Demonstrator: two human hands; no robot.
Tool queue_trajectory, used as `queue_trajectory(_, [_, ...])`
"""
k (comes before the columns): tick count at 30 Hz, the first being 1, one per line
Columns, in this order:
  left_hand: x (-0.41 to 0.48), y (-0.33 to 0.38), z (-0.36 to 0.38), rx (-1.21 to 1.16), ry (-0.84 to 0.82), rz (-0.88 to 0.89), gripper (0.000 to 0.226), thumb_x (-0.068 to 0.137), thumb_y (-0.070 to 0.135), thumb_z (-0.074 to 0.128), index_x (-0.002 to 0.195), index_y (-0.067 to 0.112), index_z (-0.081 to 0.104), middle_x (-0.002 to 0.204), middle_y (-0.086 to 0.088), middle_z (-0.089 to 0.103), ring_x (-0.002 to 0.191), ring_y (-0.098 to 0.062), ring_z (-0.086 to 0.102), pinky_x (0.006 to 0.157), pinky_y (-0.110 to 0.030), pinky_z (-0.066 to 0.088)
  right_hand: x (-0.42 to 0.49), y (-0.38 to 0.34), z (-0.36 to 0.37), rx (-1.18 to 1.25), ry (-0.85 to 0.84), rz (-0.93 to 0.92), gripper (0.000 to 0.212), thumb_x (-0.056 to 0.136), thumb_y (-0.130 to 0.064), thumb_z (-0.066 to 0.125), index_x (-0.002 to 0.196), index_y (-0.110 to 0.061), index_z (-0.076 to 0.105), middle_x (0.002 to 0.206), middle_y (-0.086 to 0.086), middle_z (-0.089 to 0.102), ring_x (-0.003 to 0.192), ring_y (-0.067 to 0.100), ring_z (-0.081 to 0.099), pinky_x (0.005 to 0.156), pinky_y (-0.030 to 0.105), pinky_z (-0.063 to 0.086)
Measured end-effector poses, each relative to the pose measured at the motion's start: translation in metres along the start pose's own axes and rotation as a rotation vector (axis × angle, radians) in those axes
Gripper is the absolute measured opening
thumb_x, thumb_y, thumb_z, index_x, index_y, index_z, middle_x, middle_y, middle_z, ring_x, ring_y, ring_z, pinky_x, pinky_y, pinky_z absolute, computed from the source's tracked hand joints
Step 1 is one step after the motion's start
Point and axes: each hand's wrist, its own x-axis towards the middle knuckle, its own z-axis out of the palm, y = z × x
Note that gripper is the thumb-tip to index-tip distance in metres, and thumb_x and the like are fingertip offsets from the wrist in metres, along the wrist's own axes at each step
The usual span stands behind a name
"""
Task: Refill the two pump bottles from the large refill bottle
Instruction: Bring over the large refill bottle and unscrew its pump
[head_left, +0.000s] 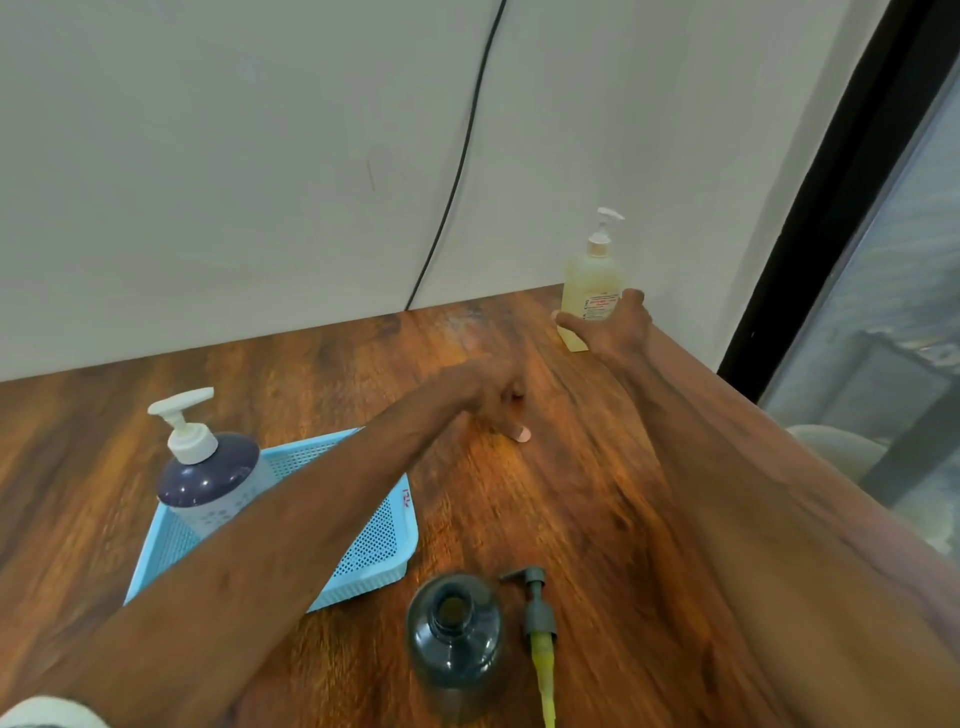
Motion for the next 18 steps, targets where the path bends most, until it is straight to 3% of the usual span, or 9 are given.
queue_trajectory(10, [0.002,-0.008,0.006,0.010,0.028,0.033,0.082,0.089,0.055,0.077,0.155,0.015,0.048,0.151,-0.007,0.053,0.136,-0.026,0.051,0.114,-0.043,0.044,0.029,0.004,0.020,-0.065,0.111,0.042,0.078,0.063,-0.044,0.092,0.121,-0.007,0.054,0.122,0.010,0.064,0.115,0.032,0.063,0.074,0.035,0.052])
queue_trajectory(18, [-0.005,-0.007,0.010,-0.047,0.019,0.008,0.086,0.090,0.055,0.077,0.159,0.017,0.043,0.159,-0.006,0.047,0.143,-0.027,0.047,0.119,-0.044,0.040,-0.012,0.003,-0.007,-0.016,0.105,-0.091,0.065,0.058,-0.047,0.090,0.104,-0.011,0.061,0.096,-0.002,0.065,0.084,0.015,0.062,0.055,0.022,0.042])
